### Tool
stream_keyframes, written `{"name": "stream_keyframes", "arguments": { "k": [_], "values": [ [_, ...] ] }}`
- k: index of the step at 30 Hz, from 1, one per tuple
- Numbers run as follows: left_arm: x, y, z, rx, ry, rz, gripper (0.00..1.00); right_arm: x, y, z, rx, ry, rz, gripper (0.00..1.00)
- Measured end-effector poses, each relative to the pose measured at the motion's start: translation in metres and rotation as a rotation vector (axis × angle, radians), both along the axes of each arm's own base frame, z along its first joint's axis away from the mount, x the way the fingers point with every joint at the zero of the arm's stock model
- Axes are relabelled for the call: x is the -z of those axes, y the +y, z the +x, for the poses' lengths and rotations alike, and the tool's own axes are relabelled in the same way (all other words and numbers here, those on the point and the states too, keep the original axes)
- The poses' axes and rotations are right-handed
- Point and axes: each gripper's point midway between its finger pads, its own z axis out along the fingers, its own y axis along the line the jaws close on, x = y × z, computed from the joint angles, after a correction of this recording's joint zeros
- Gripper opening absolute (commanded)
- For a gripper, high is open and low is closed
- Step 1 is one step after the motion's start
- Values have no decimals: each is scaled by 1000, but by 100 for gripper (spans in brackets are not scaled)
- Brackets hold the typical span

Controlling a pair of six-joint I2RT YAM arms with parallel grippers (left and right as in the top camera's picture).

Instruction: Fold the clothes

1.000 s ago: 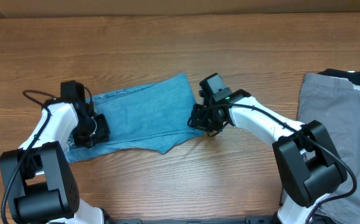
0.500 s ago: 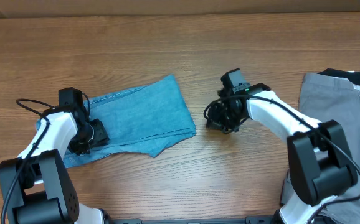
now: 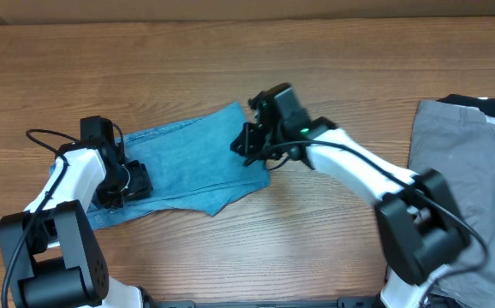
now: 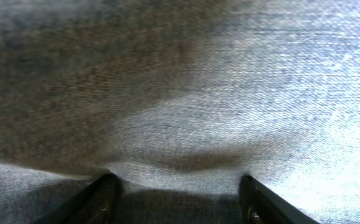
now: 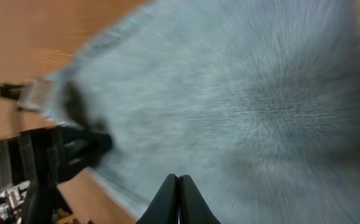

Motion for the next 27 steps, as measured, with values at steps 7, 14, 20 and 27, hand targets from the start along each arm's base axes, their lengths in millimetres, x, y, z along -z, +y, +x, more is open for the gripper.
{"name": "stream_keyframes", "arguments": {
  "k": [7,14,20,27],
  "values": [
    [-5,-8,-1,64,17,-43,69,75,-1,-13,123,275,-75,4],
    [-38,-5,-4,112,101,-29,56,77,-11,-13,216,420,-72,4],
    [-26,27,-14,-19,130,94,40,77,-14,-13,228,440,-68,4],
    [-10,49,-66,-237,265,58,27,77,-14,-14,231,449,-66,4]
  ]
}}
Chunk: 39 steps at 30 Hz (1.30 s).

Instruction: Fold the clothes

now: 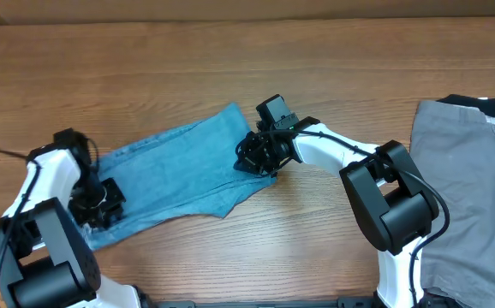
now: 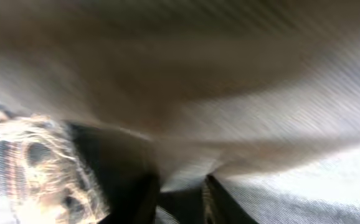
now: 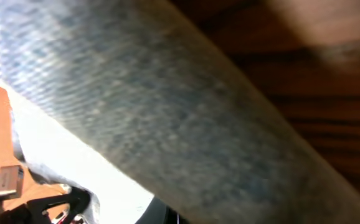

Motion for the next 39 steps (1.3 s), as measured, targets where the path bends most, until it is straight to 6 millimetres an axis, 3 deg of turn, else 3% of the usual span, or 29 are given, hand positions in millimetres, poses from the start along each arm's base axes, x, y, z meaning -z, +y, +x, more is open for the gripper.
{"name": "stream_keyframes", "arguments": {
  "k": [2,5,9,14,18,21,25,32,36,39],
  "values": [
    [0,9,-5,-72,-3,-14,27,0,1,-1,-2,5,3,4],
    [0,39,-23,-227,2,4,20,0,1,-1,-2,5,4,4],
    [1,68,-43,-396,-18,-8,18,0,1,-1,-1,5,4,4],
    [-6,72,-45,-452,-76,-108,22,0,1,-1,-2,6,4,4],
    [-24,66,-21,-391,-177,-210,29,0,1,-1,-1,7,5,4],
    [-37,52,10,-282,-298,-295,33,0,1,-1,-3,9,8,4],
    [-53,15,53,-55,-459,-391,25,0,1,-2,-10,11,16,4],
    [-53,-57,123,413,-646,-379,33,-1,1,-2,-44,-6,37,4],
    [-38,-86,133,545,-636,-330,27,-1,1,-2,-62,-13,50,4],
    [-16,-85,126,532,-544,-291,24,-1,1,-2,-68,-15,54,4]
  ]
}}
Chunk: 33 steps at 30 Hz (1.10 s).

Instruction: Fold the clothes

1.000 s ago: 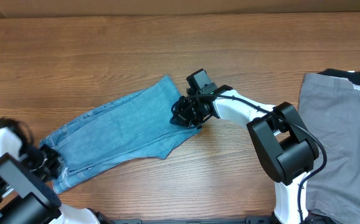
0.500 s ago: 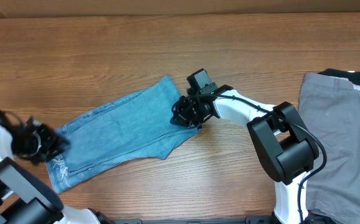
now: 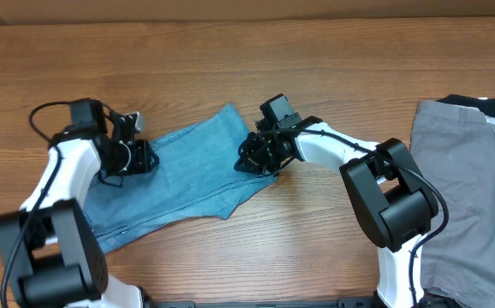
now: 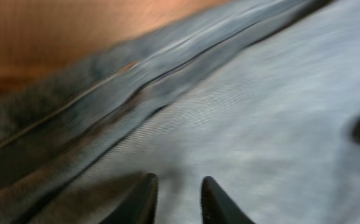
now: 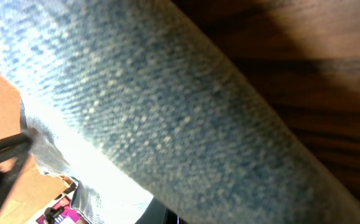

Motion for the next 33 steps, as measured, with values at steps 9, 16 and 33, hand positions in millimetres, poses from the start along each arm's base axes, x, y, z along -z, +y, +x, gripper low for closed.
{"name": "stream_keyframes", "arguments": {
  "k": [9,16,33],
  "values": [
    [29,16,-6,-167,148,4,28,-1,-3,-1,-25,-1,20,4],
    [28,14,-5,-184,149,-38,31,-27,-8,8,-147,-161,92,4],
    [27,13,-5,-187,149,-57,33,-41,100,-85,-473,-228,246,4]
  ]
}}
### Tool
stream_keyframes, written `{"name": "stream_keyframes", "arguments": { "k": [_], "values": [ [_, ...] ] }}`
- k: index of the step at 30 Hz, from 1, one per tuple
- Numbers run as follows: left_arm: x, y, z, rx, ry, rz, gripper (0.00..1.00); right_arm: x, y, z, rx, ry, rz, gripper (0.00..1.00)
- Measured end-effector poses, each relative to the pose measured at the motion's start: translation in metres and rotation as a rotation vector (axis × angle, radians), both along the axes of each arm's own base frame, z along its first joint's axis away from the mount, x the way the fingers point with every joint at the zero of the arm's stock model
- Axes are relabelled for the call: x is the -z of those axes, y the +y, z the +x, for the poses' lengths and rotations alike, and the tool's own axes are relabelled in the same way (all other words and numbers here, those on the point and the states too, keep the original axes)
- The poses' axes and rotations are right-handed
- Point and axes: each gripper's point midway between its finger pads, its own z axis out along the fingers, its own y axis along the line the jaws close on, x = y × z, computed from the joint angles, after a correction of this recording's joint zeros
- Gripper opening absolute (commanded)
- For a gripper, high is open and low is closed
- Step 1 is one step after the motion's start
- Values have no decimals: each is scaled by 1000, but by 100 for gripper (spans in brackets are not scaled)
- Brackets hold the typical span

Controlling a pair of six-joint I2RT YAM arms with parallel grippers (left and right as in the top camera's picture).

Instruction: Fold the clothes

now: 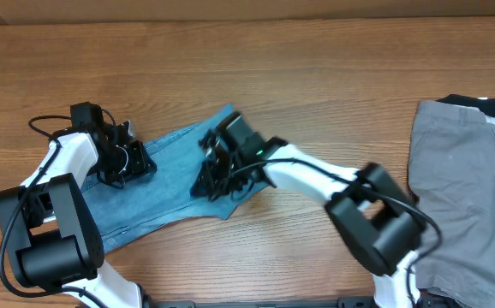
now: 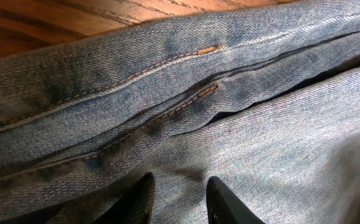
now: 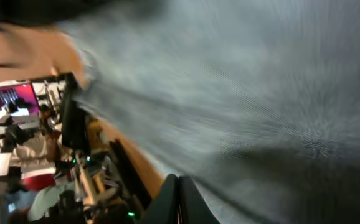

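Observation:
A blue denim garment lies slanted across the left half of the wooden table. My left gripper rests on its upper left part. In the left wrist view its fingers stand a little apart, pressed into the denim beside an orange-stitched seam, with cloth between them. My right gripper is over the garment's right side, with the right flap drawn in under it. In the blurred right wrist view its gripper has its jaws together and denim fills the frame.
A grey garment lies at the right edge of the table with a black item at its top. Bare wood lies between the two garments and along the far side.
My right gripper has moved left from the garment's right corner to over its middle, and the right flap has come with it. The left gripper stays at the upper left part.
At first my left gripper was open on the garment's left end and my right gripper shut at its right corner. Then the left sat lower left, jaws nearly together. It then stood at the upper left, and now the right flap is drawn inward.

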Motion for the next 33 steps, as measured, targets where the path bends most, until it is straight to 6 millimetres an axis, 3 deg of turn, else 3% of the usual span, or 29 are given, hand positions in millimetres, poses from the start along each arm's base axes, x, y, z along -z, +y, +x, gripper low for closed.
{"name": "stream_keyframes", "arguments": {
  "k": [4,11,15,22,28,33],
  "values": [
    [0,0,0,0,0,-3,34,33,-6,-16,-20,174,-16,4],
    [0,-1,0,0,-1,-6,35,13,-41,-29,-28,432,-27,4],
    [0,-1,0,0,-1,-6,35,9,-59,-26,-20,466,-23,4],
    [0,-1,0,0,-2,-7,36,-2,-83,9,32,340,18,4],
    [-1,-1,0,0,-2,-9,36,-33,-67,60,96,26,62,5],
    [-1,-2,0,0,-2,-11,38,-18,-58,82,194,-127,-72,5]
  ]
}}
